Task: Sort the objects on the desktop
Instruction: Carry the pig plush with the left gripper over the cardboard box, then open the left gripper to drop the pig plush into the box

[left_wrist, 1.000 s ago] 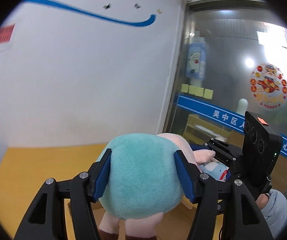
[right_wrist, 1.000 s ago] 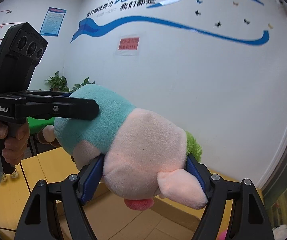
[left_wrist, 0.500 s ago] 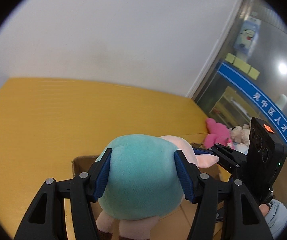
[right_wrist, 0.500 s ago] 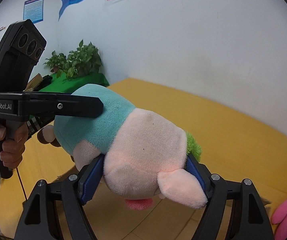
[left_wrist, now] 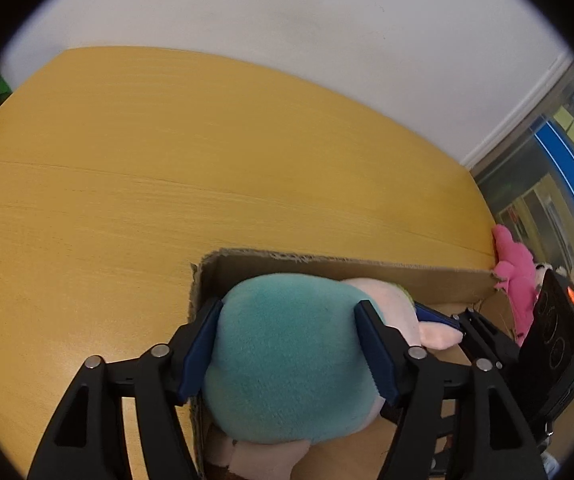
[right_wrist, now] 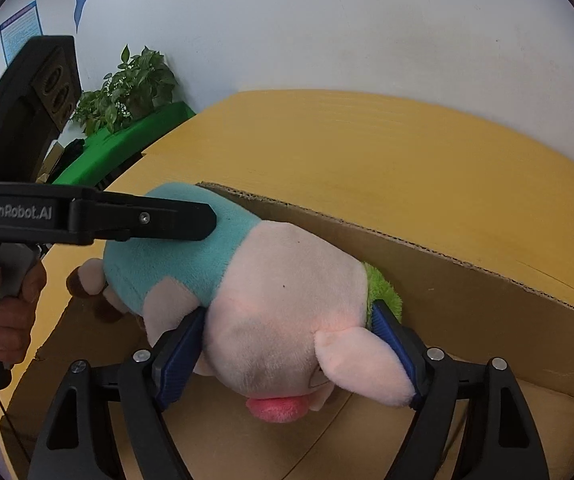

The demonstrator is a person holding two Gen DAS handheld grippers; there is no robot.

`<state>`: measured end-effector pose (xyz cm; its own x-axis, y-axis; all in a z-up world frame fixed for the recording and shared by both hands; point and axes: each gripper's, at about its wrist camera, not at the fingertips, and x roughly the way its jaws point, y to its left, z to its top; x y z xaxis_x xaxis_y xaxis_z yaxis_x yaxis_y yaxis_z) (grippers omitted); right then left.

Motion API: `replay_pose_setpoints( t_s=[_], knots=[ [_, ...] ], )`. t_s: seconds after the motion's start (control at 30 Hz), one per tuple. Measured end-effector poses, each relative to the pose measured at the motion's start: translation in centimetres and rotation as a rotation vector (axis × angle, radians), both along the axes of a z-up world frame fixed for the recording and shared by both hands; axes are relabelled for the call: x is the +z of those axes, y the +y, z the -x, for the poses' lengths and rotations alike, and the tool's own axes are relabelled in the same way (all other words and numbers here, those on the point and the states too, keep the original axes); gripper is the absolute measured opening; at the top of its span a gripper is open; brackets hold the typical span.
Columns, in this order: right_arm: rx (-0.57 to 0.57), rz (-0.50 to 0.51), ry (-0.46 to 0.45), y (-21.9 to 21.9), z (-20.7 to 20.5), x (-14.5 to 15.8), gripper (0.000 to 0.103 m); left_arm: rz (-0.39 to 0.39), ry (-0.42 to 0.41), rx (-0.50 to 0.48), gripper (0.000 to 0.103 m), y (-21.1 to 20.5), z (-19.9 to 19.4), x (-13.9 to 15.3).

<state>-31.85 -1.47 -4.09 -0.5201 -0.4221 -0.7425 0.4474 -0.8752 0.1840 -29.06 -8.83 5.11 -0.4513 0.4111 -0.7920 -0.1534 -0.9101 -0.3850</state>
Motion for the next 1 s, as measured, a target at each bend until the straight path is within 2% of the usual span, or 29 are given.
replay_pose_setpoints(
  t_s=[0.03, 0.1, 0.2, 0.3, 0.4, 0.47, 0.53, 0.6, 0.73, 0.9, 1.0],
  knots=[
    [-0.004, -0.005, 0.0, -0.4, 0.3, 0.1, 0.089, 0.002, -0.006, 0.004, 0.072, -0.3, 0.0, 0.2],
    [-0.004, -0.01, -0.007, -0.8, 0.3, 1.1, 0.091, -0.016, -0.008, 0.012, 0.071, -0.9, 0.0, 0.8],
    [-0.02, -0.03, -0.013, -1.1, 0.3, 2.8, 0.091, -0.017, 0.053, 0.036, 0.069, -3.3, -1.4, 2.9],
    [-0.022, -0.017, 0.024, -0.2, -1.6, 5.8, 0.093, 0.013, 0.155, -0.004, 0.07, -5.2, -4.2, 6.2],
    [-0.041, 0.006, 0.089, 1.4, -4.5, 9.8, 0.103, 0.048, 0.274, -0.041, 0.07, -6.9, -8.5, 9.9],
    [-0.055, 0.018, 0.144, 2.7, -7.4, 12.7, 0.103, 0.067, 0.354, -0.058, 0.071, -8.2, -11.6, 12.2],
    [-0.078, 0.008, 0.185, 4.0, -11.4, 14.8, 0.103, 0.098, 0.436, -0.071, 0.079, -9.0, -14.9, 14.1],
    [-0.084, 0.002, 0.215, 3.8, -13.3, 16.5, 0.103, 0.127, 0.51, -0.085, 0.079, -10.0, -18.0, 15.1],
    [-0.112, 0.007, 0.244, 5.9, -20.9, 17.3, 0.103, 0.137, 0.601, -0.134, 0.082, -10.1, -23.8, 15.4],
    [-0.144, 0.045, 0.236, 9.3, -29.6, 17.2, 0.103, 0.109, 0.584, -0.142, 0.082, -7.3, -28.0, 13.1],
    [-0.191, 0.038, 0.228, 9.8, -32.5, 16.4, 0.103, 0.084, 0.551, -0.128, 0.082, -6.1, -29.7, 11.3]
  ],
)
